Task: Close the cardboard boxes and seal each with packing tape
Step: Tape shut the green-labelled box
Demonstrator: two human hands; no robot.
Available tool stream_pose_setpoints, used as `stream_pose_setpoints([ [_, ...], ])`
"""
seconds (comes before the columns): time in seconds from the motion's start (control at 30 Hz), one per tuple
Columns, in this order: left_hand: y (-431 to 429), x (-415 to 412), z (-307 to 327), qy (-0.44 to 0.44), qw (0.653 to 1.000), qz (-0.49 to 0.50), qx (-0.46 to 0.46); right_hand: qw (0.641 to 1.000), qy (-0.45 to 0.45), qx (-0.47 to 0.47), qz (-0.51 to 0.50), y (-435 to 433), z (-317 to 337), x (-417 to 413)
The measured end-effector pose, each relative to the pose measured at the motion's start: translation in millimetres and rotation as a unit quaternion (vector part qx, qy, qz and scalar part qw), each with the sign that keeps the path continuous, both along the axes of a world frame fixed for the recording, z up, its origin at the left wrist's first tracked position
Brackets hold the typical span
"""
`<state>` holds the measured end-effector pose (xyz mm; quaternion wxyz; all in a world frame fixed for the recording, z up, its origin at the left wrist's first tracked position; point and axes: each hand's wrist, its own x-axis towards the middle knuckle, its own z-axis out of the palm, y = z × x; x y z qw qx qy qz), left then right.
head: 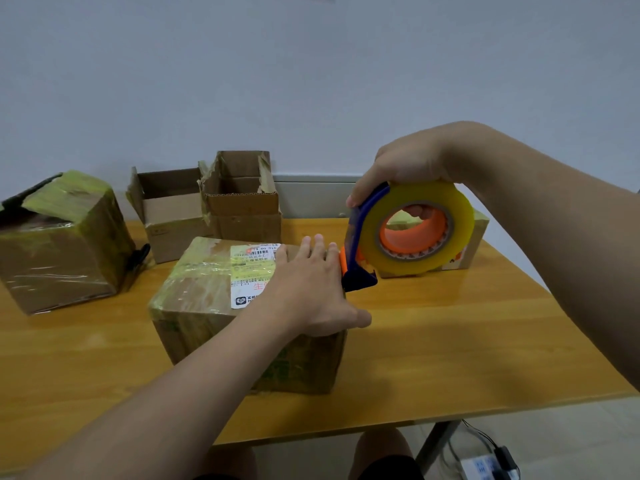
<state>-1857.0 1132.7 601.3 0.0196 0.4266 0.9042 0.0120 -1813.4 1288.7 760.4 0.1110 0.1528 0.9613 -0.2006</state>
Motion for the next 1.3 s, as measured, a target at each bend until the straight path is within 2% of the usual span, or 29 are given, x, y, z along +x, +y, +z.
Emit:
stream_pose_setpoints([
  [0.23, 4.2, -3.3, 1.6, -0.008, 1.000, 0.003, -0.030, 0.996, -0.002, 0.088, 0.006, -31.2, 5.1, -10.2],
  [0.4, 3.3, -2.2, 1.6, -0.006, 1.000, -0.004, -0.022, 0.989, -0.052, 0.140, 0.020, -43.2, -23.8, -10.6],
  [0.5, -0.5, -1.7, 1.1, -0.020, 1.000, -0.001, 0.001, 0.987, -0.008, 0.161, 0.012, -30.2, -35.9, -3.7],
  [0.73, 2.5, -25.4, 15.2, -0.041, 0.997, 0.029, 0.055, 0.982, 0.139, 0.123, -0.045, 2.9, -24.4, 26.2],
  [0.9, 16.4, -21.4, 13.1, -0.053, 0.994, 0.088, 0.033, 0.952, 0.248, 0.134, -0.118, 7.4, -37.6, 28.9],
  [1.0, 15.1, -24.8, 18.6, -0.098, 0.989, 0.109, 0.024, 0.919, 0.357, 0.026, -0.166, 1.5, -53.5, 26.5],
  [1.1, 0.3, -37.0, 26.8, -0.131, 0.984, 0.108, 0.052, 0.857, 0.460, -0.135, -0.186, -15.3, -60.9, 23.5],
  [1.23, -30.5, -53.8, 22.9, -0.051, 0.989, 0.142, 0.005, 0.783, 0.523, -0.271, -0.202, -54.5, -74.4, 9.9],
  [1.3, -38.6, -52.6, 18.7, -0.057, 0.983, 0.174, -0.010, 0.762, 0.533, -0.311, -0.197, -76.2, -86.8, -1.1],
])
